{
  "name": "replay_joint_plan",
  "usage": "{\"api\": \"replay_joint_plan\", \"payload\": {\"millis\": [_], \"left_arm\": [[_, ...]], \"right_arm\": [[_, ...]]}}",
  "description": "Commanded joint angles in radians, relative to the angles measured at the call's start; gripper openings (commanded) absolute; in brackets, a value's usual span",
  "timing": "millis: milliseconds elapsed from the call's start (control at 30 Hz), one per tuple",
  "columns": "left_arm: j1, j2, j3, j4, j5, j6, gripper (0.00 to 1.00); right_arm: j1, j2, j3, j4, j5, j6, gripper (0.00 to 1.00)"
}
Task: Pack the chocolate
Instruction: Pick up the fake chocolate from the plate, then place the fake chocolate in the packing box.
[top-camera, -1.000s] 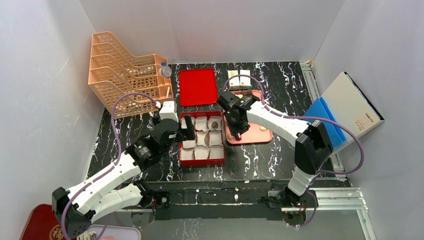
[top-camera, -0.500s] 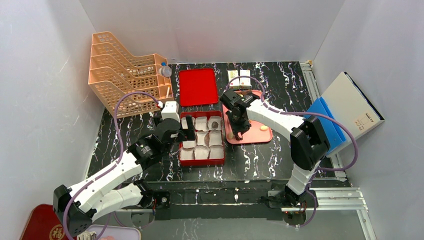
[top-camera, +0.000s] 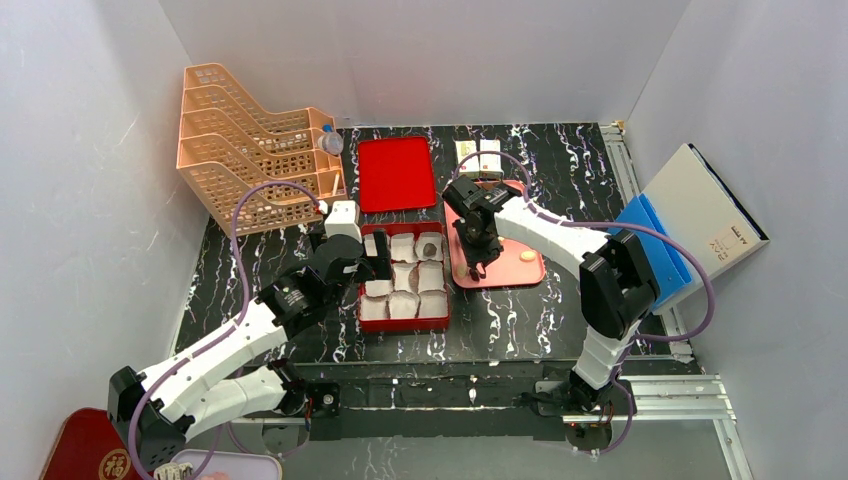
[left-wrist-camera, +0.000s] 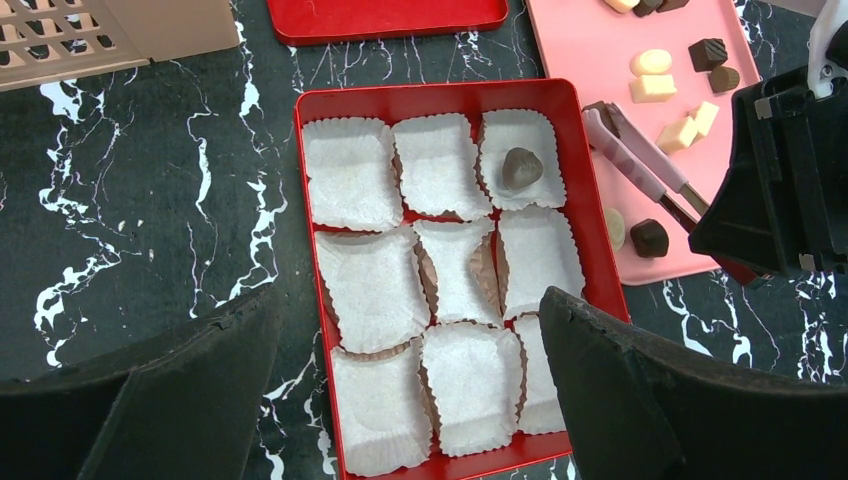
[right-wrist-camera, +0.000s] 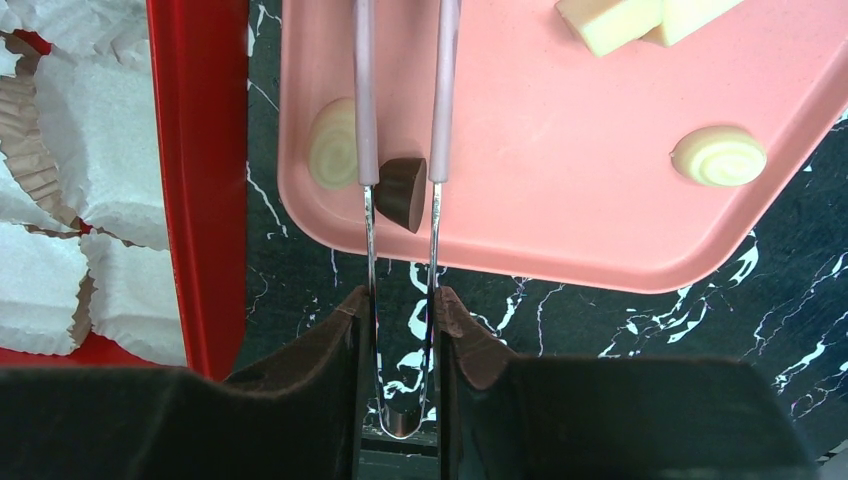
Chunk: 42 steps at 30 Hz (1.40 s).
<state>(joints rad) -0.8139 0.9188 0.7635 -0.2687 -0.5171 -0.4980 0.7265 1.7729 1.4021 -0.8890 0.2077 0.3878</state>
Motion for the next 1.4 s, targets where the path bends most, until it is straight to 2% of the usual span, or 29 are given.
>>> {"api": "replay_joint_plan", "payload": {"millis": [0,533,767,1367], "left_arm": [[-0.003,-0.012,0.033,0.003,-0.037,0.001,0.98],[-0.002,-0.034,0.023,0.003,-0.049,-0.016,0.98],[-0.002,-0.034,0.032,0.006,-0.066,-0.006,0.99],[-0.002,-0.082,0.049,-0.039,-0.108,-0.001,0.99]], "right_arm": [[-0.004,-0.035,0.018,-0.008,0.021,-0.014,0.01],[-0.004,-0.150,0.026,-0.020,0.058,-0.008,0.01],[-0.002,-0.180,0.077,-0.045,0.022,0.000,0.01],[0.111,-0.064,0.291,-0.080,-0.034,-0.024,0.01]]}}
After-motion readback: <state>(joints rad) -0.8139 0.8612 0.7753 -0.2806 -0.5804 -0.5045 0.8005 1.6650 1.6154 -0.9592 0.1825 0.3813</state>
